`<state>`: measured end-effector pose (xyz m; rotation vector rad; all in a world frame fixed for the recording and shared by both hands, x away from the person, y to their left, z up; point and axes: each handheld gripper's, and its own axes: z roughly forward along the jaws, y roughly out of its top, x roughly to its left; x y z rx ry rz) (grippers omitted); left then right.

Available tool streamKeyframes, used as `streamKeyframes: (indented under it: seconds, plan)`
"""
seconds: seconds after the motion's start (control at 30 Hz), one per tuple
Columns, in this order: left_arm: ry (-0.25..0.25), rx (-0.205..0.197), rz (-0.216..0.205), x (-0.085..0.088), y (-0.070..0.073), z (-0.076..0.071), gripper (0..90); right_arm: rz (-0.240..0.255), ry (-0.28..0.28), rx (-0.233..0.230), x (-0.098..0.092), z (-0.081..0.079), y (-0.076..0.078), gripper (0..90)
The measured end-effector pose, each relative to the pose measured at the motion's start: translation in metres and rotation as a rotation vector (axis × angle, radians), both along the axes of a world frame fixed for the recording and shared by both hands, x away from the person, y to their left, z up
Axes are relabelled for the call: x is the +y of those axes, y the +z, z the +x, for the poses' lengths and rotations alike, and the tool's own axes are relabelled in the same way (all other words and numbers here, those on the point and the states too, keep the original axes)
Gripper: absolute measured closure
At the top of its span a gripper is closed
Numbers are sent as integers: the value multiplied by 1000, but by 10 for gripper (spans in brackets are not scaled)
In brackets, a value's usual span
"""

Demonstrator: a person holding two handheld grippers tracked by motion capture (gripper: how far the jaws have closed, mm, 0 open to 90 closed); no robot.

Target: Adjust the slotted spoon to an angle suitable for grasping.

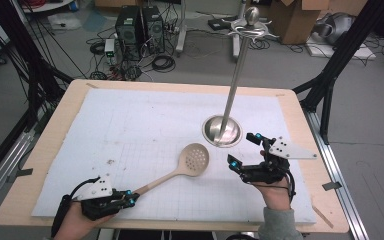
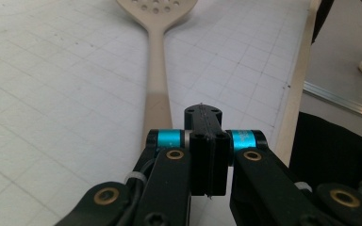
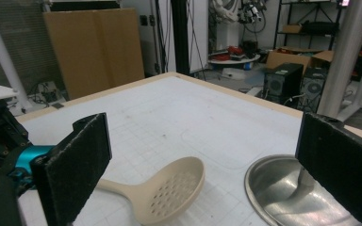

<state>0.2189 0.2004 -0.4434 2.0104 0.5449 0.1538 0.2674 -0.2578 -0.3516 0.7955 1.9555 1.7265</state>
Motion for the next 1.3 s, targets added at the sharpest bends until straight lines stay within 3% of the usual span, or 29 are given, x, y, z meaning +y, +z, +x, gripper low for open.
streamKeyframes:
  seconds: [0.17, 0.4, 0.67, 0.97, 1.3]
  plan:
    - [-6, 14, 13, -1, -4, 2, 897, 7, 19, -24, 1, -2, 1, 29]
    - [-2, 20, 46, -1, -6, 4, 898, 2, 13, -9, 1, -2, 0, 29]
    - [46, 6, 81, 4, -7, 10, 898, -1, 9, -8, -2, -4, -1, 29]
    - [114, 41, 62, 12, -6, 19, 898, -6, 4, -5, -6, -7, -2, 29]
    - [123, 45, 54, 18, -4, 33, 898, -24, -10, -1, -11, -13, -4, 29]
